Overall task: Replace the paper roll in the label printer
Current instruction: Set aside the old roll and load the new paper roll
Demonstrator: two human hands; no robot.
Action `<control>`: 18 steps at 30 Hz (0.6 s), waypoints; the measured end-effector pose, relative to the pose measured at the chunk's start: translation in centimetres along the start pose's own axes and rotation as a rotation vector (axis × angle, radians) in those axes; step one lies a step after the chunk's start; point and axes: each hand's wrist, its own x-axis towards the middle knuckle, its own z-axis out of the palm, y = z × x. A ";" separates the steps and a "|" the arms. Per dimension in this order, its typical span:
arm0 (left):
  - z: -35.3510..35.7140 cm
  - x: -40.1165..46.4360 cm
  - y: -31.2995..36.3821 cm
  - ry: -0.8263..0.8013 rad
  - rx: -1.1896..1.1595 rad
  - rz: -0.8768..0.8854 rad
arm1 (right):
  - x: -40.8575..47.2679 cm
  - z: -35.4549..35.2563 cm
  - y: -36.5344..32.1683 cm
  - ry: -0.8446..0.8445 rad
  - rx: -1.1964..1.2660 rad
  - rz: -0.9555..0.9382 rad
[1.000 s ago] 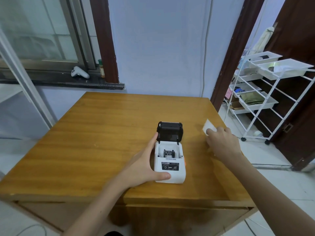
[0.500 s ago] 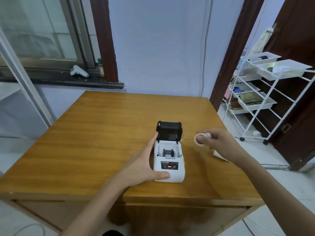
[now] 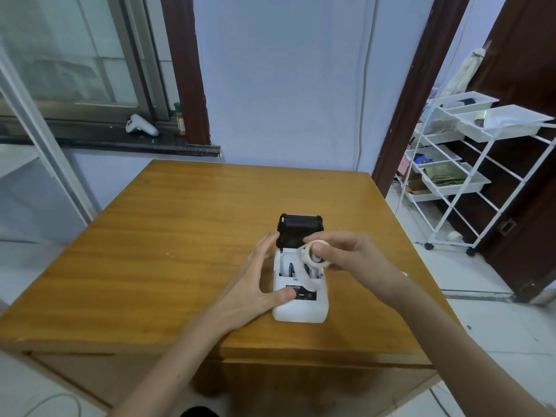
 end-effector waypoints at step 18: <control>0.3 0.5 -0.9 0.127 -0.023 0.033 | 1.9 3.6 0.3 -0.072 -0.006 -0.059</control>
